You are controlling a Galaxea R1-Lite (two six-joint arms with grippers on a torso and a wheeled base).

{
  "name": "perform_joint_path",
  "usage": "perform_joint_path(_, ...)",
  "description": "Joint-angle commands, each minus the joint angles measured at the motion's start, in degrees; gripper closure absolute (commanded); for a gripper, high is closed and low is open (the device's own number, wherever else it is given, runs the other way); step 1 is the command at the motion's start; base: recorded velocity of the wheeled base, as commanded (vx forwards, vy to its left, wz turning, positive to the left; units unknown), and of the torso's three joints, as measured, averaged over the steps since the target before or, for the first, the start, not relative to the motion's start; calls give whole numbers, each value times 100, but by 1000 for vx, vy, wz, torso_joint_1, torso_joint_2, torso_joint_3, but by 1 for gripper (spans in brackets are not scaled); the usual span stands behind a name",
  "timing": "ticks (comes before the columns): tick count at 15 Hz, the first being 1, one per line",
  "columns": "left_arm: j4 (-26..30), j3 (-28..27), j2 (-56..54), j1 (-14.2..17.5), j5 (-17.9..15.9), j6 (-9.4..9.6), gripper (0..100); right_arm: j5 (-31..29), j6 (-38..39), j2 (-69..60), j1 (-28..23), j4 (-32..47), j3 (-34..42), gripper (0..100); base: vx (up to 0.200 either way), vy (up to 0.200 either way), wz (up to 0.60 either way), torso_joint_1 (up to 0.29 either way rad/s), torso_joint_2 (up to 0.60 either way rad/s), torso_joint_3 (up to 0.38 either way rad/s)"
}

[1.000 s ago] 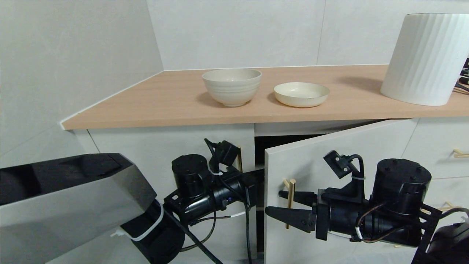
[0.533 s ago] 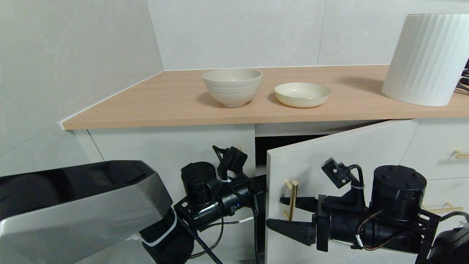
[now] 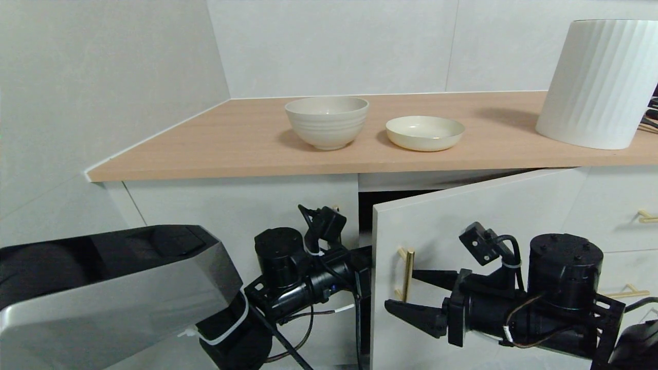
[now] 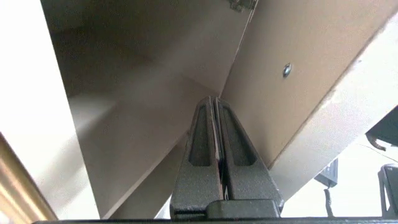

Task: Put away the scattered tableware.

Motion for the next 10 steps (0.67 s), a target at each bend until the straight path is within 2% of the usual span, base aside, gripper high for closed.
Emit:
perform_joint_path(1,76,-3,-110,-31,-12,-4,100,-345,-153,-483,-4,304,118,0,0,0,0,0,0,0)
perform_joint_path(2,234,6,-216,-39,-12,-4,100,-977,-372,-755,5,717,153,0,0,0,0,0,0,0)
perform_joint_path(3,436,-29,-339,-39,-12,-4,100,-2058,-610,-1107,119,1262,241,0,0,0,0,0,0,0)
perform_joint_path(4,498,-29,-383,-39,-12,-4,100,-2428,-627,-1265,225,1464,259,0,0,0,0,0,0,0)
perform_joint_path(5,744,-56,-559,-66,-21,-12,100,-3201,-557,-2135,638,2378,241,0,0,0,0,0,0,0)
perform_joint_path(8,1157,-205,-708,-171,-21,-21,100,-2841,-337,-3506,726,4426,-260,0,0,0,0,0,0,0)
perform_joint_path(10,1157,-73,-726,-171,-21,-21,100,-2305,49,-3823,708,4936,-339,0,0,0,0,0,0,0)
